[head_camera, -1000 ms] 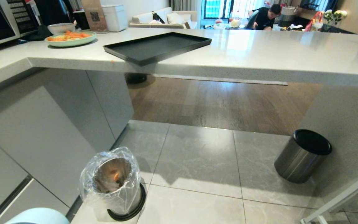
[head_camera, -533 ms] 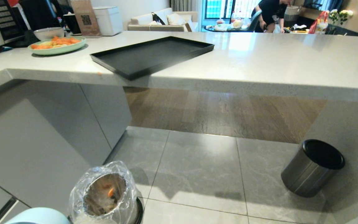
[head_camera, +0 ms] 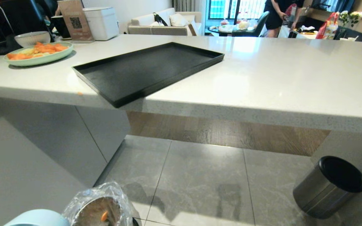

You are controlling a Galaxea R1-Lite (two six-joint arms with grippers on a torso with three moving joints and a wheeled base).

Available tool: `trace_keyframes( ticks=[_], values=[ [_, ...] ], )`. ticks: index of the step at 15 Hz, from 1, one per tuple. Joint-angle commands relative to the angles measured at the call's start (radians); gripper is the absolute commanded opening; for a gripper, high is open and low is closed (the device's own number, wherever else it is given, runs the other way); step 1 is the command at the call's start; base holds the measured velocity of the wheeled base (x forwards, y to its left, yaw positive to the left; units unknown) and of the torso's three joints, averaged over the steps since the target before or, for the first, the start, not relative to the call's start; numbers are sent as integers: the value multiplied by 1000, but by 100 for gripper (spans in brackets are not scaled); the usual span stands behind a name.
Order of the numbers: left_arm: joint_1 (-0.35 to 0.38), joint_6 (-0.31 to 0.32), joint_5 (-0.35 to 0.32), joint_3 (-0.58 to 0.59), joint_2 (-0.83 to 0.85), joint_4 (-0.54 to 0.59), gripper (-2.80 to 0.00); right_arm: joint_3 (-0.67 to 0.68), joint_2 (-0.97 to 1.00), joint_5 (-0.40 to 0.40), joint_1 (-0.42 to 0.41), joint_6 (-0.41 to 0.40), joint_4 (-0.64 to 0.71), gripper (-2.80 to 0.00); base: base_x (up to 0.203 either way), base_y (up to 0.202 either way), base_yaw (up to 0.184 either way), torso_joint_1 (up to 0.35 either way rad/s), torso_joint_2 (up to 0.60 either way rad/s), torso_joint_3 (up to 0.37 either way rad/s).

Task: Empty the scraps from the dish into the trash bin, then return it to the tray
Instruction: Put the bowl back to the table

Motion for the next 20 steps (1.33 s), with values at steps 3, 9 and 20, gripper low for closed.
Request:
trace_keyframes(
  ticks=[3, 9, 20],
  values=[
    [1, -2, -1, 0, 1, 1, -280, 0, 0, -1, 0, 1, 0, -280, 87, 0, 0, 4, 2, -2],
    [1, -2, -1, 0, 1, 0, -280, 0, 0, -1, 0, 1, 0, -280, 0, 0, 0, 0, 0, 0],
    [1, -2, -1, 0, 1, 0, -280, 0, 0, -1, 0, 1, 0, -280, 0, 0, 0, 0, 0, 0]
  ],
)
